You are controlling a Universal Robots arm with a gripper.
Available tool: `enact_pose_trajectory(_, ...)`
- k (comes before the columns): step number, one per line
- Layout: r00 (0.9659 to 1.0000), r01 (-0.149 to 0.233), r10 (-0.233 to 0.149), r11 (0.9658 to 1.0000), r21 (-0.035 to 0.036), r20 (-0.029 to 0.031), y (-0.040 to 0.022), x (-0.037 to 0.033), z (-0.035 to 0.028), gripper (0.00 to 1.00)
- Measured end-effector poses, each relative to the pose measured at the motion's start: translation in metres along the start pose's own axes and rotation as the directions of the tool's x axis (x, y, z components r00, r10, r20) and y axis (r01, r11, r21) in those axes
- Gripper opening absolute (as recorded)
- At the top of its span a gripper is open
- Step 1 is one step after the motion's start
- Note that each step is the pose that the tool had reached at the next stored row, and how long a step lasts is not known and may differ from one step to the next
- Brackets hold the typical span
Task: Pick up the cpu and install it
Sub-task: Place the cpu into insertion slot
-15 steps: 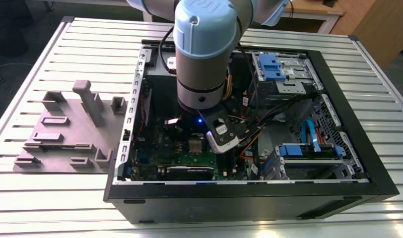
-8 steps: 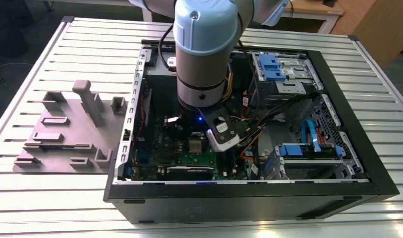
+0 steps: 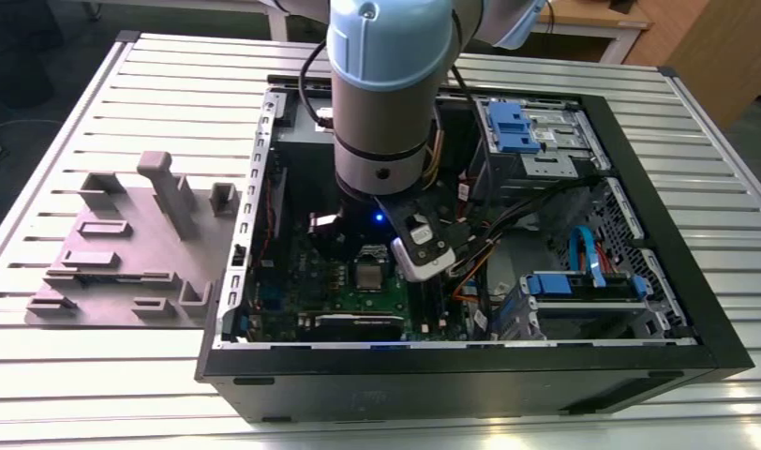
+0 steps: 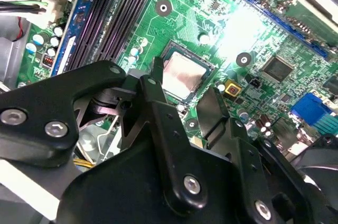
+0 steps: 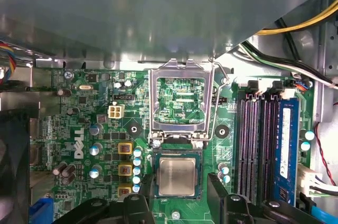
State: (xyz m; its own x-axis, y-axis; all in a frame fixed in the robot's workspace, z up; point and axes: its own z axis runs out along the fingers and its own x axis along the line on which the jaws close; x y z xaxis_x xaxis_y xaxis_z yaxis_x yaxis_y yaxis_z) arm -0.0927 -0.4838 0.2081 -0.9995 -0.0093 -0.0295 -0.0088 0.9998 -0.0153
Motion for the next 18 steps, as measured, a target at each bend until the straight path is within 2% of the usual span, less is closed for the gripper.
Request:
enact_pose_trajectory(8, 1.0, 0.0, 0.0, 1.0, 0.0001, 0.0, 0.0, 0.0, -0.0001, 0.51)
enact_pose_trajectory(9, 1.0, 0.0, 0.0, 1.0, 0.0, 0.0, 0.0, 0.0, -0.0001, 0.44)
enact_pose_trajectory(12, 1.0, 0.0, 0.0, 1.0, 0.0, 0.0, 0.0, 0.0, -0.0002, 0.38)
enact_pose_trajectory(15, 1.0, 0.0, 0.0, 1.0, 0.0001, 0.0, 0.0, 0.0, -0.0002, 0.21)
enact_pose_trajectory(16, 1.0, 0.0, 0.0, 1.0, 0.0001, -0.0001, 0.0, 0.0, -0.0002, 0.21)
enact_pose_trajectory(18, 1.0, 0.0, 0.0, 1.0, 0.0001, 0.0, 0.0, 0.0, -0.0002, 0.1)
